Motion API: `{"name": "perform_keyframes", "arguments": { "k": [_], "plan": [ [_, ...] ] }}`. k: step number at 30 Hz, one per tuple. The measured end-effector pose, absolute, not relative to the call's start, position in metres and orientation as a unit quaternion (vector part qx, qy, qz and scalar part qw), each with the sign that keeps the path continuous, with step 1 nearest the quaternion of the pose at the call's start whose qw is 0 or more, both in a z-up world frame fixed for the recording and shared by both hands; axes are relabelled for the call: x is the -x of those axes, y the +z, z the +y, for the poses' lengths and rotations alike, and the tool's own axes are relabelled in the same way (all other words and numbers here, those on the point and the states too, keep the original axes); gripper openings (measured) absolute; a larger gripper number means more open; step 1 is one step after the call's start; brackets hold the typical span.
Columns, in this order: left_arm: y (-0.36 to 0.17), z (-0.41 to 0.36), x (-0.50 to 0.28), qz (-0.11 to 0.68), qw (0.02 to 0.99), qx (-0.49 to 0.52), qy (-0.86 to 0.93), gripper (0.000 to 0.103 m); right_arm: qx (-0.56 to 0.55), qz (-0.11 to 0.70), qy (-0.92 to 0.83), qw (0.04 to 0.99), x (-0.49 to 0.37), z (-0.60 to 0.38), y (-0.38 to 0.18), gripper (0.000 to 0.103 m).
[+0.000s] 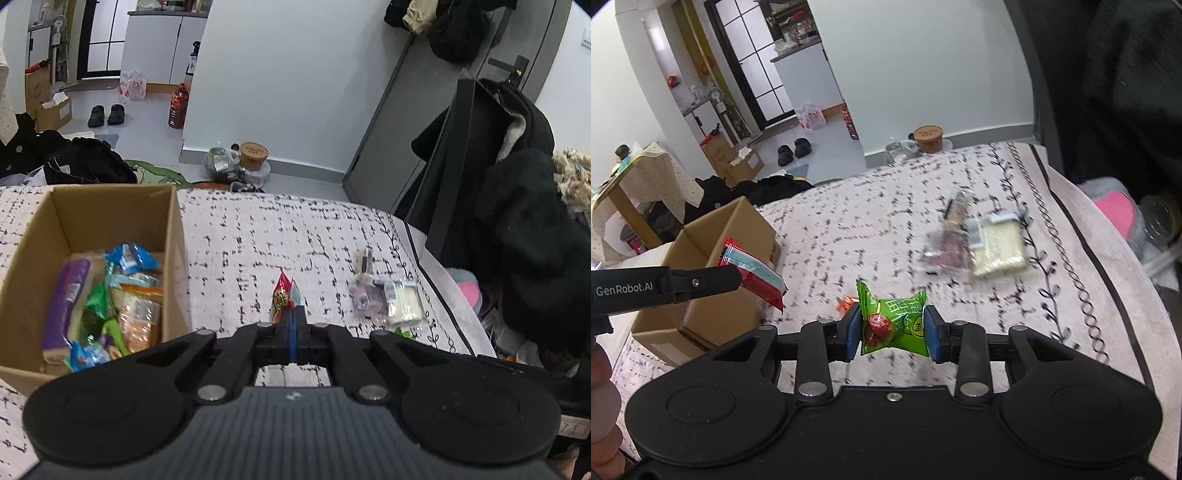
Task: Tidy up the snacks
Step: 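Carry the red bar in the left tool while the right carries the green candy to the box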
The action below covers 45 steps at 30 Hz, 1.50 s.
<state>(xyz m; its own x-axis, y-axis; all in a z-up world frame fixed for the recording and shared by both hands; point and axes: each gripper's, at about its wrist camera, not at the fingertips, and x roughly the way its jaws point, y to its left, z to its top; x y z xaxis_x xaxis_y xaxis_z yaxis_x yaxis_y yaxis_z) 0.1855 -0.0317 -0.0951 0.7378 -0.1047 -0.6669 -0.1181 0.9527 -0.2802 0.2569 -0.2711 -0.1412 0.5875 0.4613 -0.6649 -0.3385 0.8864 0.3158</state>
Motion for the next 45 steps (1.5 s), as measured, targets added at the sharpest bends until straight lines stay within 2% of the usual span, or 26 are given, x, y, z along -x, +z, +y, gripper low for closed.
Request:
{"name": "perform_keyframes", "arguments": {
  "k": [24,45],
  "plan": [
    [-0.055,0.053,-0.177,0.317,0.932,0.167,0.06,0.0,-0.038,0.345,0.301,0.888,-0.275,-0.177,-0.101,0.034],
    [-0.073,0.124,-0.193,0.312,0.92,0.204,0.118,0.0,0.015,0.344,0.326,0.881,-0.279,-0.118,-0.093,0.034]
  ]
}}
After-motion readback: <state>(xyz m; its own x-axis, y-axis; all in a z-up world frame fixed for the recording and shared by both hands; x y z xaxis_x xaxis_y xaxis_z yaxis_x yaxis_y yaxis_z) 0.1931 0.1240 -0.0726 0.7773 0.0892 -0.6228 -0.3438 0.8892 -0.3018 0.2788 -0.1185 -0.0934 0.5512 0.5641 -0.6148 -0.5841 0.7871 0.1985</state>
